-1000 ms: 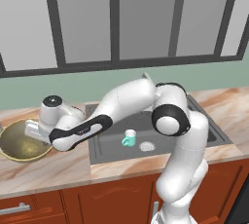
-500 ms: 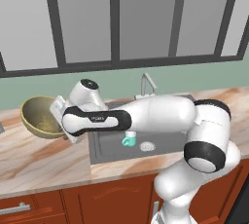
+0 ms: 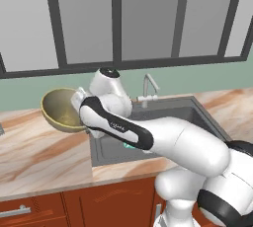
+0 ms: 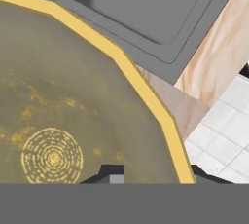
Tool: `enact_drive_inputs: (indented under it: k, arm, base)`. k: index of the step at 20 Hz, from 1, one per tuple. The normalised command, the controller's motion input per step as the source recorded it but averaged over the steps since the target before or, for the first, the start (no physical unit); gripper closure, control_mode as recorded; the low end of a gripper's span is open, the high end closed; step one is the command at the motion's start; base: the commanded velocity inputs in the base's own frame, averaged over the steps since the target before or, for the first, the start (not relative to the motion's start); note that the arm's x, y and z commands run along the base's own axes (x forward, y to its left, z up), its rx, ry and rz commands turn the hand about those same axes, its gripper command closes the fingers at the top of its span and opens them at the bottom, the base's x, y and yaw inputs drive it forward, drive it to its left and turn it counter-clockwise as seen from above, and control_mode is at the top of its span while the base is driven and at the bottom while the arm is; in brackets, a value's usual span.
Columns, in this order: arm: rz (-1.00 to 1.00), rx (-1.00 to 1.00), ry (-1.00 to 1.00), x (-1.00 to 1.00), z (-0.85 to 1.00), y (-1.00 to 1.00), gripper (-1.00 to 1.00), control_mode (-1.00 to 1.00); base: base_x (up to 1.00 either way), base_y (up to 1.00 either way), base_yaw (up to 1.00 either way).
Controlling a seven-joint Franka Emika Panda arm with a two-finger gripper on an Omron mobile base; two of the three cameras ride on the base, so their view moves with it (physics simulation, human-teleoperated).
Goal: Pick the mug and place it in the sink. Pick the bowl and place it in the open cabinet and then close the cabinet.
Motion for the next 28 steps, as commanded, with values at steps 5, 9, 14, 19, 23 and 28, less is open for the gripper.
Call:
enact_drive_inputs:
  k: [5, 9, 14, 19, 23, 28]
  arm:
    - [0.05, -0.51, 0.02, -0.02, 0.91, -0.27, 1.00, -1.00]
    - [0.00, -0.21, 0.00, 0.00, 0.60, -0.56, 1.00, -1.00]
    - [0.01, -0.02, -0.02, -0.10, 0.07, -0.79, 1.00, -1.00]
    - [0.00, -0.03, -0.02, -0.11, -0.03, -0.69, 1.00, -1.00]
    - [-0.05, -0.03, -0.29, -0.65, -0.19, -0.77, 1.00, -1.00]
    - [-0.11, 0.01, -0.20, -0.52, -0.04, -0.51, 1.00, -1.00]
  base:
    - [0.00, 0.00, 0.00]
    - [0.00, 0.00, 0.00]
    - [0.00, 0.00, 0.00]
    - [0.00, 0.00, 0.00]
    - [0.00, 0.00, 0.00]
    - [0.00, 0.00, 0.00]
